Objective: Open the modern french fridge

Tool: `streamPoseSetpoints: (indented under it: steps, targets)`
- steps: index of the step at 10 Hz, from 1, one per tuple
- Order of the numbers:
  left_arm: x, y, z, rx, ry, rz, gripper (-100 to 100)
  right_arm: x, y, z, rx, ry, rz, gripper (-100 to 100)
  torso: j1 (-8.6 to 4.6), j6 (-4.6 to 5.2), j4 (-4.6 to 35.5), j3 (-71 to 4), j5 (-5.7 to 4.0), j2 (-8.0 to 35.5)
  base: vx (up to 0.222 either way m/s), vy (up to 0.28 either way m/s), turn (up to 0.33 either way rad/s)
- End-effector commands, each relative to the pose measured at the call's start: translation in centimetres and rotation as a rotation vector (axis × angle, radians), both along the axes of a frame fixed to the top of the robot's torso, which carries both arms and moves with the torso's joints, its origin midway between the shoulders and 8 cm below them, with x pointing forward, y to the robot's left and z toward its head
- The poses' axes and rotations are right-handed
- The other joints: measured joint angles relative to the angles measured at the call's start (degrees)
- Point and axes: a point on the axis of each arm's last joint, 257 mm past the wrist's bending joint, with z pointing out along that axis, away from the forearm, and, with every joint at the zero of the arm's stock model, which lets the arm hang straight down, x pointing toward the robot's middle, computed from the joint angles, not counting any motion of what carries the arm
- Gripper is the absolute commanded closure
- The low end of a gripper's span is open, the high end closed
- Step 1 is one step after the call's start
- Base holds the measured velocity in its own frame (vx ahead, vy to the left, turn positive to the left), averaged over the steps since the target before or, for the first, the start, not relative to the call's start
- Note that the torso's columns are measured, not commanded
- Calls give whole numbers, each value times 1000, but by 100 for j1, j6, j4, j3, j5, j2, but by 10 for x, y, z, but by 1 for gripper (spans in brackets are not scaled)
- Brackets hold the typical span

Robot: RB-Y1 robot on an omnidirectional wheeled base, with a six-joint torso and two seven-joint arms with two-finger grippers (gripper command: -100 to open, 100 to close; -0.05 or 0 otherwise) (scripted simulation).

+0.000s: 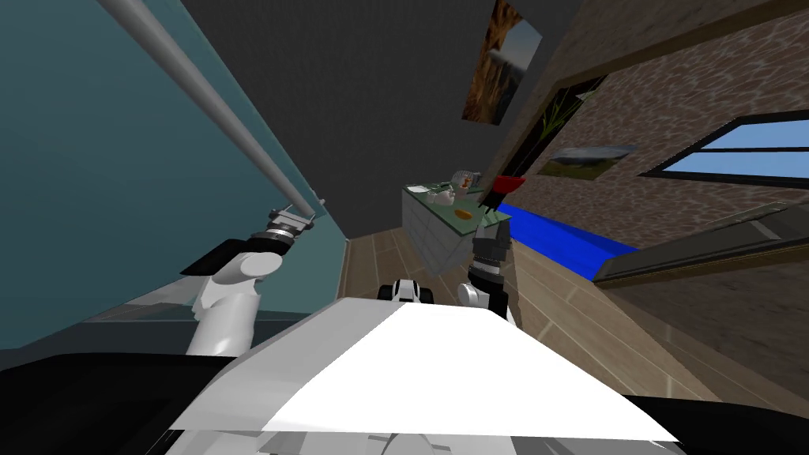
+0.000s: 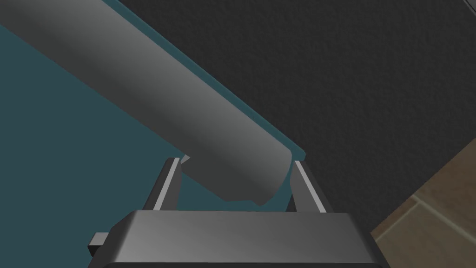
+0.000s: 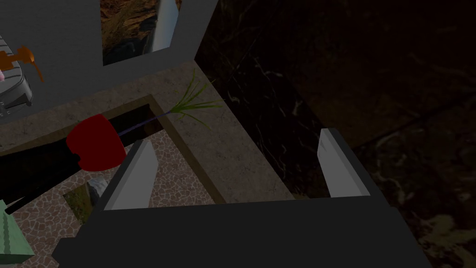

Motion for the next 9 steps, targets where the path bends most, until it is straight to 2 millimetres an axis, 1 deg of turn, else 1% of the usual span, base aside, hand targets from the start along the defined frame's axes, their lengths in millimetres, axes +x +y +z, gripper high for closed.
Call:
streamPoseSetpoints:
  steps: [1,3,5,7,8,9]
  targets:
    - [8,-28,-5,0,5,-64,100,0,0,0,0,0,0,0,3,-12,-3,8,10,4,-150,59,-126]
    - [12,-56,-5,0,6,-122,100,0,0,0,0,0,0,0,-8,-8,-5,4,8,0,-170,71,-113]
    - [15,-84,-6,-3,7,-180,100,0,0,0,0,0,0,0,-15,-10,-18,10,21,1,-210,41,-120]
    - [16,-111,-6,-6,7,-238,100,0,0,0,0,0,0,0,-17,-2,-13,5,12,-5,-236,53,-118]
    - [9,-101,10,-5,-3,-229,-100,0,0,0,0,0,0,0,-5,-7,-14,4,15,-7,-77,31,86]
    - [6,-102,16,-6,-4,-238,-100,0,0,0,0,0,0,0,-10,-30,-13,-16,8,-41,89,-55,171]
